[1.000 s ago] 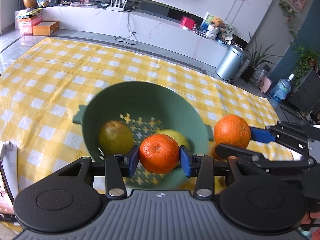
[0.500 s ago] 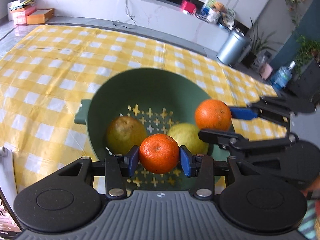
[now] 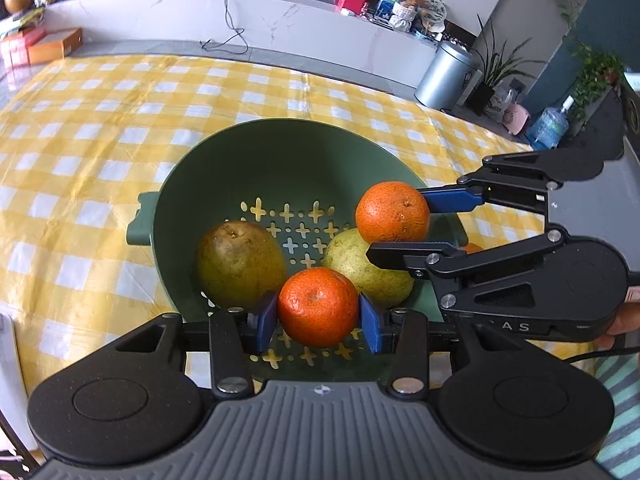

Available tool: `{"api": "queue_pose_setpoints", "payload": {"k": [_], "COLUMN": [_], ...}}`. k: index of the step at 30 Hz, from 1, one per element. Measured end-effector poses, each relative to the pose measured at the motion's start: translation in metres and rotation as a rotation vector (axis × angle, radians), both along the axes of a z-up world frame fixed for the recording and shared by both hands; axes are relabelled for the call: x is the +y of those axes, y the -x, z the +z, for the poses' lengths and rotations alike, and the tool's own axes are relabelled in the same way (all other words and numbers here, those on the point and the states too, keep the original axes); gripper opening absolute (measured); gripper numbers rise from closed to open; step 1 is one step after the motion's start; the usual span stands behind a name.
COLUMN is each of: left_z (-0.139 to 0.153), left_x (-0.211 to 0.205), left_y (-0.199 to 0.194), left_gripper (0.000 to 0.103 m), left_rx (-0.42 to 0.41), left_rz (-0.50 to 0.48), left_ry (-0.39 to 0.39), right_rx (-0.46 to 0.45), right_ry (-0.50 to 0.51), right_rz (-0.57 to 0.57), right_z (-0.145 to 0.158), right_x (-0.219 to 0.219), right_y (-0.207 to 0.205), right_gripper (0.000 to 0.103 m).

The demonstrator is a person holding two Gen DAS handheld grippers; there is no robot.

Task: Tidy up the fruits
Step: 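Carry both oranges into the colander and open both tools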

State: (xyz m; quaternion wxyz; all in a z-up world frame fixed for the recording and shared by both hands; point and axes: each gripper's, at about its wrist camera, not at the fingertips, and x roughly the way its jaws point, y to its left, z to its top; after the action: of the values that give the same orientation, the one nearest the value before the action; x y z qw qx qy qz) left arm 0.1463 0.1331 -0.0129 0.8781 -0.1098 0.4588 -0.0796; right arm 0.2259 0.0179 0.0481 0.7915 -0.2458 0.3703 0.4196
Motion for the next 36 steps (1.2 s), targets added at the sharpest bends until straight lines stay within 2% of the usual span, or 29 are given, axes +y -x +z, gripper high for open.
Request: {"api": "queue_pose_setpoints", "payload": {"k": [3,4,7,16,31,34,36], "left_z": [-0.001,-0.001,-0.001,0.004,0.004,0.003,0.004], "left_x": [-0.004,-0.005,-0.006,0.007,0.007,0.007,0.007], "left_y": [0.001,0.001,0.003,0.008,0.012,0.013,0.014], "left_gripper": [0.052,0.057,0.061,0.063,0.063,0.07,0.07], "left_rx": [-0.011,-0.015,-0.026,-0.071,-0.117,-0.128,-0.133], "left_rz": [-0.013,-0.015,-0.024,0.04,0.048,0.035,0.037], "left_ry": [-0.036,-0.046,-0.037,-0.001,-0.043,-0.034,-0.032], "right_rx": [0.001,0.003,0.002,0.029,0.134,0.145,0.141], "right_ry": [-0.002,-0.003,0.002,-0.009,-0.061,-0.073,-0.081], "right_rz": [-0.004,-0.005,-0.01,-0.042,-0.121,-0.134,-0.141], "right_z": [-0.001,-0.001,-0.001,-0.004,-0.012,-0.011,-0.008], "right_x": [0.0,0.001,0.003,0.011,0.019,0.019,0.018], "right_y": [0.0,0.0,-0.002,-0.01,-0.024,-0.024,-0.024], "right_gripper": [0.043,0.043,0.043,0.043,0.044,0.046,0.048]}}
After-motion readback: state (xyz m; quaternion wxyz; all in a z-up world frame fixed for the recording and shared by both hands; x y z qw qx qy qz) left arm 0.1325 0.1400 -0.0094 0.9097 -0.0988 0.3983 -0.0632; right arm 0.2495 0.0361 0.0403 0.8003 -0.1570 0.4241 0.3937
